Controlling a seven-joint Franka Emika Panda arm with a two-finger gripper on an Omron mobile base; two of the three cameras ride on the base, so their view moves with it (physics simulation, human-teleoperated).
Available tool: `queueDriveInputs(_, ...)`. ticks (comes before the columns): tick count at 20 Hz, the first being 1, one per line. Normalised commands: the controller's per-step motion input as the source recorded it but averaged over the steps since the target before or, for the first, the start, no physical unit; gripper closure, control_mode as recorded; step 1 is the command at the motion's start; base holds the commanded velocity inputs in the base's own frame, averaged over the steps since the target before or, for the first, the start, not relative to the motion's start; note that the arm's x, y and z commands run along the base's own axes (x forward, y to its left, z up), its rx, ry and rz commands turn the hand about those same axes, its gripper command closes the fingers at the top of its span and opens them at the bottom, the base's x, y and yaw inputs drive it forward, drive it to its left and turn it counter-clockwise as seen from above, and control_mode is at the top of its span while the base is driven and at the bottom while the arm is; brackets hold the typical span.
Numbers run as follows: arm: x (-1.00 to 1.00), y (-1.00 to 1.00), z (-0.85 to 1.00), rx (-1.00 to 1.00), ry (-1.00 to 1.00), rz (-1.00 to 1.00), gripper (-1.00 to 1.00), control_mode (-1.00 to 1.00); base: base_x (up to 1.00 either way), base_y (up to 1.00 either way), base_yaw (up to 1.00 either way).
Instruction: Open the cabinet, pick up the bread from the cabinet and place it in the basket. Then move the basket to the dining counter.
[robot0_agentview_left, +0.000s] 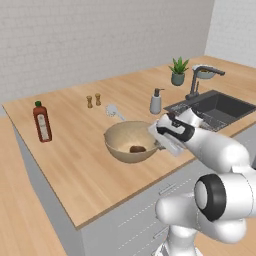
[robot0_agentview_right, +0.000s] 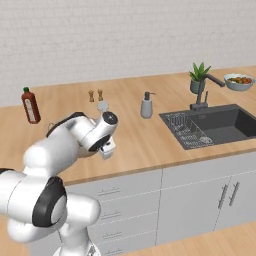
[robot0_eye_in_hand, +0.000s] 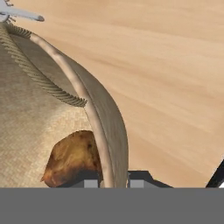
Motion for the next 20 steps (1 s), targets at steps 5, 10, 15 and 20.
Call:
queueDriveInputs(5,0.31,0.00,-0.32,0.00,0.00,0.01,1.00,-1.00,0.00,0.00,0.00)
queueDriveInputs(10,0.11,0.00,-0.39,0.00,0.00,0.01,1.00,-1.00,0.00,0.00,0.00)
queueDriveInputs(15,0.08,0.05,-0.34,-0.01,0.00,0.00,1.00,-1.00,0.00,0.00,0.00)
queueDriveInputs(20,0.00,0.08,0.04,-0.01,0.00,0.00,-1.00,-1.00,0.00,0.00,0.00)
